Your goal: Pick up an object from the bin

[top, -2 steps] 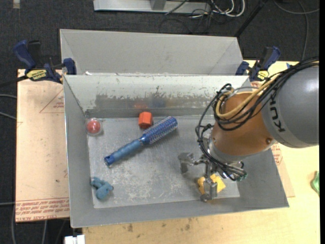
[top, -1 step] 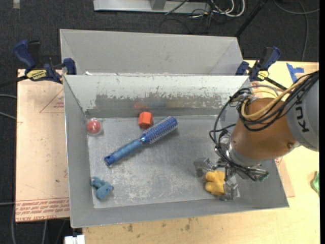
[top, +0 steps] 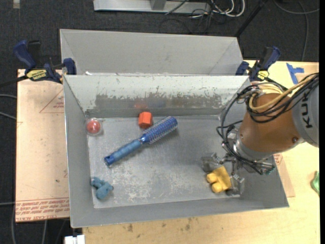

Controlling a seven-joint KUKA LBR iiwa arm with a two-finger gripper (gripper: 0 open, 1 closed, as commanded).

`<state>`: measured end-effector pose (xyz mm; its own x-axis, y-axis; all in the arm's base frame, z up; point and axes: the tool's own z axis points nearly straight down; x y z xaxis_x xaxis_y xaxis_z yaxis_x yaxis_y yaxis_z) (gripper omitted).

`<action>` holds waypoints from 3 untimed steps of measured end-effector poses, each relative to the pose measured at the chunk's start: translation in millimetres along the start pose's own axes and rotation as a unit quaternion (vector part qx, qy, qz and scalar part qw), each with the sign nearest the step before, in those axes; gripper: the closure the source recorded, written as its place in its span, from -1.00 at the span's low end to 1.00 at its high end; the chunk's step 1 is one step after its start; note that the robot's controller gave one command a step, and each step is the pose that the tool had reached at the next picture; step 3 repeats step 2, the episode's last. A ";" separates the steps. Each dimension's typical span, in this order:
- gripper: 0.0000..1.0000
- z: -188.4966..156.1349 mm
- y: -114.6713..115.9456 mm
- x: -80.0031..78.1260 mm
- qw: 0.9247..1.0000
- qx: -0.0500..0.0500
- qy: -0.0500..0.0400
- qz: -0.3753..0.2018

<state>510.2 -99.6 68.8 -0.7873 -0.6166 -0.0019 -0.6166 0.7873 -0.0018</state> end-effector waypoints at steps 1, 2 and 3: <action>1.00 -1.2 2.2 -1.1 1.000 -0.001 0.000 -0.001; 1.00 -137.5 -13.1 -15.9 1.000 0.003 -0.003 0.009; 1.00 -137.5 -13.1 -15.9 1.000 0.003 -0.003 0.009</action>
Offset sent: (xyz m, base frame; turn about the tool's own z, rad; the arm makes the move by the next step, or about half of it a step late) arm 0.0000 0.0000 0.0000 0.0000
